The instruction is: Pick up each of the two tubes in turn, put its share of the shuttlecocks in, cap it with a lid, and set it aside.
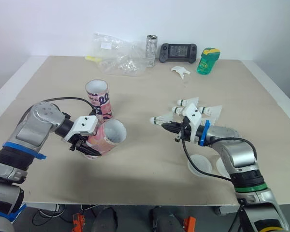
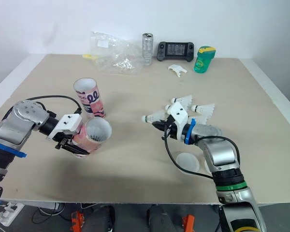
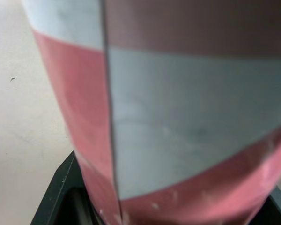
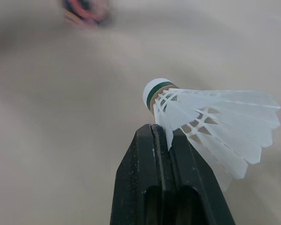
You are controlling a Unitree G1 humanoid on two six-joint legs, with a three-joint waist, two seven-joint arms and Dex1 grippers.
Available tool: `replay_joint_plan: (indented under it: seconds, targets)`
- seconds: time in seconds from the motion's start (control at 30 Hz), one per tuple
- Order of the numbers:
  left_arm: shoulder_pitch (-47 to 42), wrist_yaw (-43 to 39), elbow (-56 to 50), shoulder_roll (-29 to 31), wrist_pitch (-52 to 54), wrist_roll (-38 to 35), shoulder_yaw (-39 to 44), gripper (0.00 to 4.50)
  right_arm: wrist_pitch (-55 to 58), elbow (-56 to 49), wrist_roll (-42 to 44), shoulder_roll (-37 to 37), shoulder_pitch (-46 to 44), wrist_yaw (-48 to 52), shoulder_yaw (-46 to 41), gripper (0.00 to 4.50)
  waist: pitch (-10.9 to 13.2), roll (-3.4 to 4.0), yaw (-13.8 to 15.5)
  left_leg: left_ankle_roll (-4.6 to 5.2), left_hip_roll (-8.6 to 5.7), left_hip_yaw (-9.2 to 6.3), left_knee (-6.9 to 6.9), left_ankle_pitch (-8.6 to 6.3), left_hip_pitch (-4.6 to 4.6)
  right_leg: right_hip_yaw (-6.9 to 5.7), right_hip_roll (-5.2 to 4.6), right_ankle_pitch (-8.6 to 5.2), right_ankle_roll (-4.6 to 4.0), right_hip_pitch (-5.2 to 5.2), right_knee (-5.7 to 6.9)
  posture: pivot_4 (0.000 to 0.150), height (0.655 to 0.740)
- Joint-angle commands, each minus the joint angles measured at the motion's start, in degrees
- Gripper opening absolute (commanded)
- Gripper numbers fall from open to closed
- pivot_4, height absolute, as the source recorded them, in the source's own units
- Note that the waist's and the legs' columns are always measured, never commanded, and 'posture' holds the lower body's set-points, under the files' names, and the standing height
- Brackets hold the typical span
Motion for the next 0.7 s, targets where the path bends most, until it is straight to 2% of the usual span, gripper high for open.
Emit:
replay_joint_plan:
  seconds: [0.03, 0.2, 0.33, 0.63, 0.7]
  targets:
    - [1.0, -0.1, 0.0, -0.6, 0.4, 1.0, -1.6, 2.46, -2.0, -11.4, 4.8, -3.8, -2.6, 8.5, 1.0, 0.06, 0.0, 0.02, 0.0, 0.0, 0.0, 0.0, 0.0, 0.0, 0.0, 0.0, -0.01, 0.0, 0.0, 0.0, 0.0, 0.15, 0.7236]
    - [0.4, -0.1, 0.9, -0.8, -0.2, 1.0, -2.2, 2.46, -4.0, -13.5, 3.5, -6.3, -9.6, 12.9, 4.5, 0.06, 0.0, 0.02, 0.0, -0.01, 0.01, 0.01, 0.02, -0.01, 0.04, -0.02, -0.02, 0.01, -0.04, 0.0, 0.0, 0.15, 0.7236]
    - [-0.3, -0.1, 1.5, -0.9, -0.5, 1.1, -2.6, 2.46, -7.4, -10.0, 0.0, -5.5, -15.6, 14.4, 8.5, 0.06, 0.0, 0.02, 0.1, -0.01, 0.02, 0.02, 0.05, 0.0, 0.05, -0.03, -0.03, 0.07, -0.11, -0.02, 0.0, 0.15, 0.7236]
    - [-0.5, -0.1, 1.2, -0.5, -0.2, 0.7, -3.1, 2.46, -11.7, -4.7, -5.0, -1.3, -22.8, 19.7, 17.8, 0.06, 0.0, 0.04, 0.2, -0.01, 0.0, 0.05, 0.06, 0.0, 0.03, -0.03, -0.07, 0.05, -0.09, -0.02, 0.0, 0.15, 0.7236]
    - [-0.5, -0.1, 0.8, -0.4, 0.2, 0.6, -2.9, 2.46, -12.4, -4.0, -4.6, -1.2, -23.7, 22.5, 18.8, 0.79, 0.0, 0.03, 0.3, -0.01, 0.01, 0.04, 0.07, 0.0, 0.03, -0.06, -0.07, 0.05, -0.09, -0.01, 0.0, 0.15, 0.7236]
